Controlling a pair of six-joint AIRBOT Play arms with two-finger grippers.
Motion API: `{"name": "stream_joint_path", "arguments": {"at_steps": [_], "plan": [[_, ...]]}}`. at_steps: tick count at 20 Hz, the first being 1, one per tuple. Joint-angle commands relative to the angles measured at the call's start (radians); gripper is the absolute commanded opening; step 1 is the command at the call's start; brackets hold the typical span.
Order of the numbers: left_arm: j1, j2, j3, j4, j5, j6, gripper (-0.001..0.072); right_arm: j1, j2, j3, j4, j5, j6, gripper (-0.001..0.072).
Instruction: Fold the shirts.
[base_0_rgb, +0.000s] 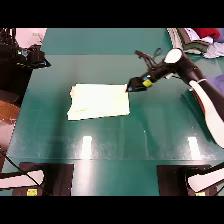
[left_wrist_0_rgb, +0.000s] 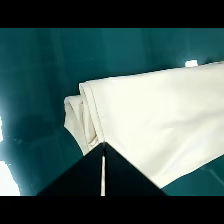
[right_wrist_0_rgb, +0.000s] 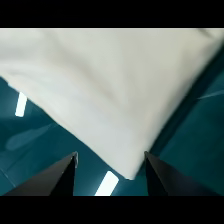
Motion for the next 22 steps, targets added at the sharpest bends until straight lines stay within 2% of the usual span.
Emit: {"name": "stream_joint_path", "arguments": {"at_steps": [1, 3, 9, 12, 14, 15, 18, 22], "plan": [[0.001, 0.001, 0.0, 0.0, 0.0, 0.0, 0.0027, -0.095, 0.036, -0.177, 0.064, -0.124, 0.034, 0.0493], [0.001, 0.001, 0.0, 0.0, 0.006, 0.0, 0.0027, -0.107, 0.019, -0.241, 0.165, -0.177, 0.01, 0.0675], [0.001, 0.0, -0.003, -0.001, 0.013, 0.001, 0.0027, -0.014, -0.142, -0.216, 0.349, -0.177, -0.05, 0.0658], [0.001, 0.0, -0.003, 0.0, 0.012, 0.001, 0.0027, 0.058, -0.205, -0.127, 0.406, -0.176, -0.056, 0.0571], [0.001, 0.0, -0.003, 0.0, 0.009, 0.001, 0.0027, 0.097, -0.231, -0.088, 0.414, -0.176, -0.056, 0.0563], [0.001, 0.0, -0.003, 0.0, 0.005, 0.001, 0.0027, 0.113, -0.238, -0.072, 0.414, -0.177, -0.063, 0.0458], [0.001, 0.0, -0.003, -0.001, 0.003, 0.001, 0.0026, 0.125, -0.239, -0.032, 0.407, -0.175, -0.114, 0.0015], [-0.042, 0.0, -0.003, 0.0, 0.002, 0.0, 0.0026, 0.064, -0.195, 0.011, 0.401, -0.161, -0.116, 0.0017]]}}
